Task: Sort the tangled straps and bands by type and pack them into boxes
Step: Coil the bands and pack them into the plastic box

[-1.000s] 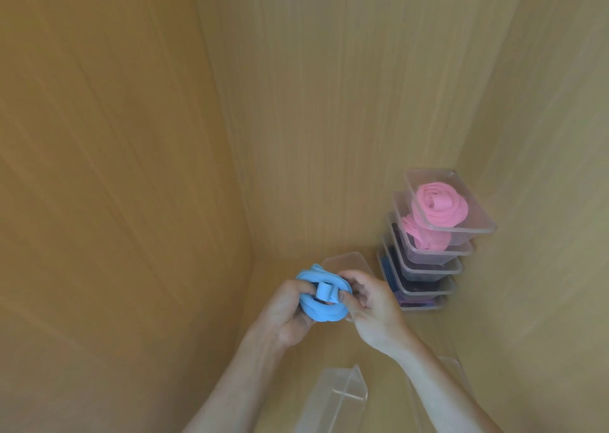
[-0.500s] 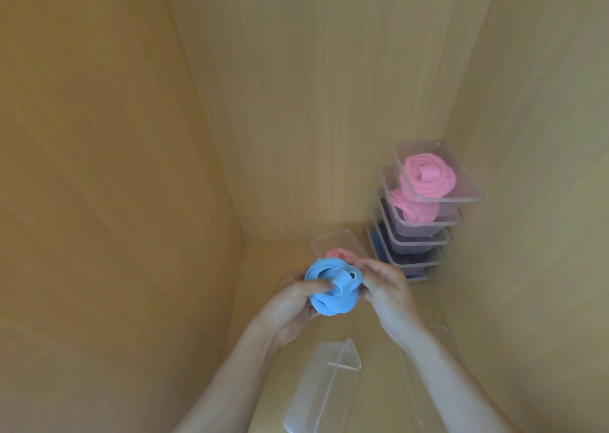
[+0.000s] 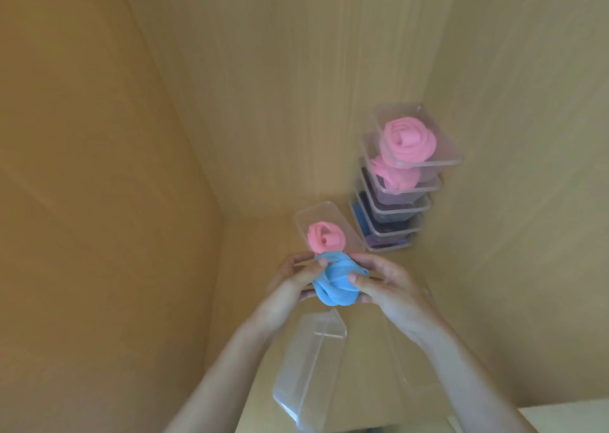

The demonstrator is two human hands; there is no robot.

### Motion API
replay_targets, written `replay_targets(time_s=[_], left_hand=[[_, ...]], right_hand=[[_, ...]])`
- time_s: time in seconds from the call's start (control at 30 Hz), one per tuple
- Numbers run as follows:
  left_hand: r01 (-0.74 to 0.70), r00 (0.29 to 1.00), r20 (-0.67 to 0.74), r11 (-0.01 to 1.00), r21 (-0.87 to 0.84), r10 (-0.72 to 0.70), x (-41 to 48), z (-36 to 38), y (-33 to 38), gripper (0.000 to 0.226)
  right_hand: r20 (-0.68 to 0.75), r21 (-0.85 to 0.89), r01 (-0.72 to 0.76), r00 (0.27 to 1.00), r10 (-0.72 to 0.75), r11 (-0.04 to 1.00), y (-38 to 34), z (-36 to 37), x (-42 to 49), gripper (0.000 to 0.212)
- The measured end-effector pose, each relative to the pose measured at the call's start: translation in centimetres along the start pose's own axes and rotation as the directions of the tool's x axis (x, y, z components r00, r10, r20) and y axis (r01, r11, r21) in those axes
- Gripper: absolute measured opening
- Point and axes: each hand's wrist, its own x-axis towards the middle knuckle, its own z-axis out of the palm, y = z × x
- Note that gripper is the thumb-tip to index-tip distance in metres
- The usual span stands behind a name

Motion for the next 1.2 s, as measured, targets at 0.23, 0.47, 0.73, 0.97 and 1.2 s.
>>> replay_targets(time_s=[0.23,0.47,0.73,0.97,1.2], left_hand=[[-0.104,0.994,0.027,0.892,0.441,0.102,-4.1,-1.6,-4.9,0.076],[-0.05,0.999,0.035,0.831,0.555,0.036,-5.3,-3.3,-9.2,0.082],[0.08,0.988,-0.148,0.979,0.189,-0.052,-4.8,-4.0,-9.5,0.057],[0.081,0.991,-0.115,0.983,0.166,-0.062,-5.5,-3.1,-11.7,0.092],[0.126,0.976,-0.217,0.891,0.437,-0.031,-5.6,-2.9,-13.3,0.08]], right_hand=[[-0.092,-0.013,-0.054,0.994,0.052,0.998,1.4,-0.9,-0.8,0.035],[-0.109,-0.015,-0.079,0.991,0.077,0.997,1.6,-0.4,-1.1,0.03],[-0.134,0.047,-0.118,0.983,0.123,0.992,2.9,1.7,-1.9,0.026],[-0.218,-0.111,-0.194,0.962,0.166,0.975,5.3,4.2,-2.4,0.032],[-0.145,-0.372,-0.213,0.975,0.17,0.904,7.2,5.2,-1.9,0.029]])
